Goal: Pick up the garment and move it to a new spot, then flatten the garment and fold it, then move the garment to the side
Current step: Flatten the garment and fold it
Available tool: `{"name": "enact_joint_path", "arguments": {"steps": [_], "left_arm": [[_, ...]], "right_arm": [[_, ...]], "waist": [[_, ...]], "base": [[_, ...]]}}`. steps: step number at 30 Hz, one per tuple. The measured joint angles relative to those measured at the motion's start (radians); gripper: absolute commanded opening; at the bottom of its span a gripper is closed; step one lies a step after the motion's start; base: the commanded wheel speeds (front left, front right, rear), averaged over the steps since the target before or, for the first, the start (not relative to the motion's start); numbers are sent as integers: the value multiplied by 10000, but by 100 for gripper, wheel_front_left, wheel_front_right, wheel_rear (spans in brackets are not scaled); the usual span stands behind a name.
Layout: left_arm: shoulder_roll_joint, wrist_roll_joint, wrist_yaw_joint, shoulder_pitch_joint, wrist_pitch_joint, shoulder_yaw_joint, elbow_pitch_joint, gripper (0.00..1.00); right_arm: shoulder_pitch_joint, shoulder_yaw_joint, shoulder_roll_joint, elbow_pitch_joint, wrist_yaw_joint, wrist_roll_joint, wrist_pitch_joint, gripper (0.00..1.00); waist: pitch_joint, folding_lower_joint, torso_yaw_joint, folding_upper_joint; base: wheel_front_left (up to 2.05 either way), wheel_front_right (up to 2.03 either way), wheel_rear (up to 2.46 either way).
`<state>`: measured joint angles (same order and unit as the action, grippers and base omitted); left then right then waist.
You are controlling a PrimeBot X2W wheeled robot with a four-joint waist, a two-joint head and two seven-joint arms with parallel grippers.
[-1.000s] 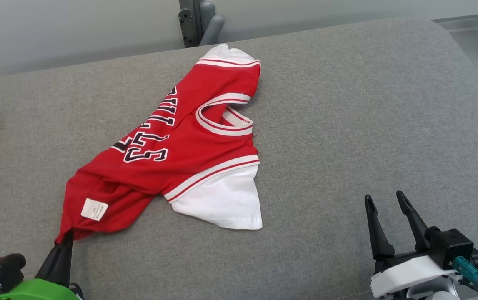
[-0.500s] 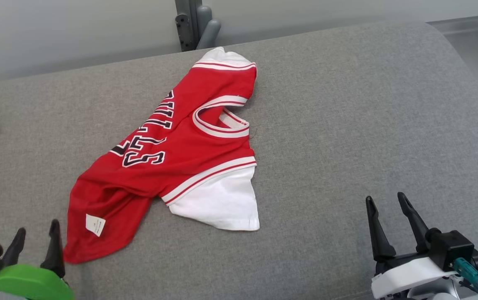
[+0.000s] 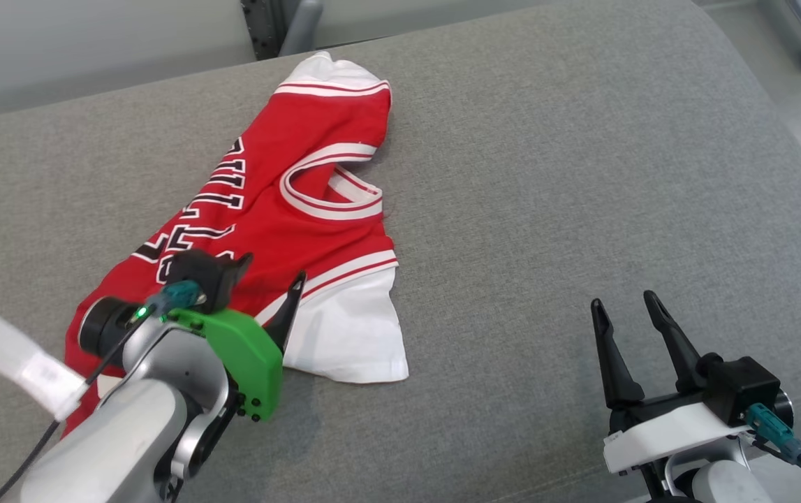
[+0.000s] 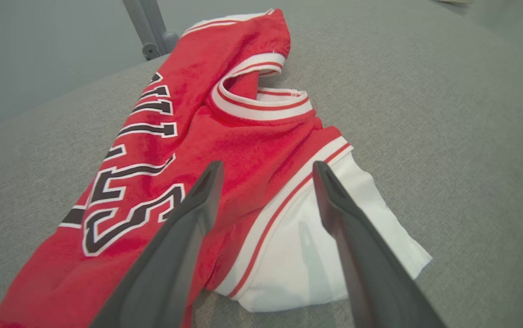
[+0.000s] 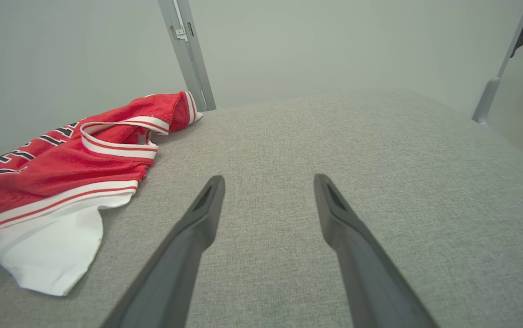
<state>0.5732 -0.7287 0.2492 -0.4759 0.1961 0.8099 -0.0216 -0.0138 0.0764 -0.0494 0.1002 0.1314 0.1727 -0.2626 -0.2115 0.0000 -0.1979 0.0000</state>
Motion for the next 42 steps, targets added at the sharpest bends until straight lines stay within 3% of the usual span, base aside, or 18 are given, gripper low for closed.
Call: {"name": "enact_joint_path", "arguments": {"steps": [6, 12, 13, 14, 16, 21, 28, 35, 42], "left_arm": [[-508, 422, -1237, -1503, 957, 828, 2278, 100], [-635, 318, -1883, -1910, 1289, 1060, 3428, 100], [-656, 337, -1960, -1954, 1327, 1116, 3611, 91], [-719, 393, -2069, -2105, 1331, 1223, 3944, 45], [-777, 449, -2286, -2298, 1484, 1356, 4282, 0], [-953, 614, -2673, -2697, 1407, 1582, 4911, 0], [-1687, 800, -2930, -3261, 895, 1653, 4905, 0], [-2493, 982, -3009, -3896, 715, 1843, 4617, 0], [-3336, 1101, -2955, -4619, 46, 1745, 5455, 0]], "right_arm": [[-127, 115, -2, 10, 0, 209, 0, 100], [-95, 153, 0, 31, 0, 395, 0, 100], [-93, 148, -2, 25, 0, 399, -2, 100], [-79, 130, -2, 23, 0, 414, 0, 100], [-86, 119, -4, 23, 0, 431, 0, 100], [-228, 134, 0, 13, 0, 431, 0, 100], [-298, 165, 2, 35, 0, 477, 0, 100], [-293, 286, 2, 42, 0, 625, -2, 100], [-360, 370, -4, 52, 0, 809, -2, 100]], "waist": [[-263, 0, -580, 0], [-417, 0, -1063, 0], [-448, 0, -1143, 0], [-513, 0, -1258, 0], [-587, 0, -1326, 0], [-682, 0, -1427, 0], [-605, 0, -1520, 0], [-600, 0, -1815, 0], [-837, 0, -2304, 0]], "base": [[0, 0, 0], [0, 0, 0], [0, 0, 0], [0, 0, 0], [0, 0, 0], [0, 0, 0], [0, 0, 0], [0, 0, 0], [0, 0, 0]]}}
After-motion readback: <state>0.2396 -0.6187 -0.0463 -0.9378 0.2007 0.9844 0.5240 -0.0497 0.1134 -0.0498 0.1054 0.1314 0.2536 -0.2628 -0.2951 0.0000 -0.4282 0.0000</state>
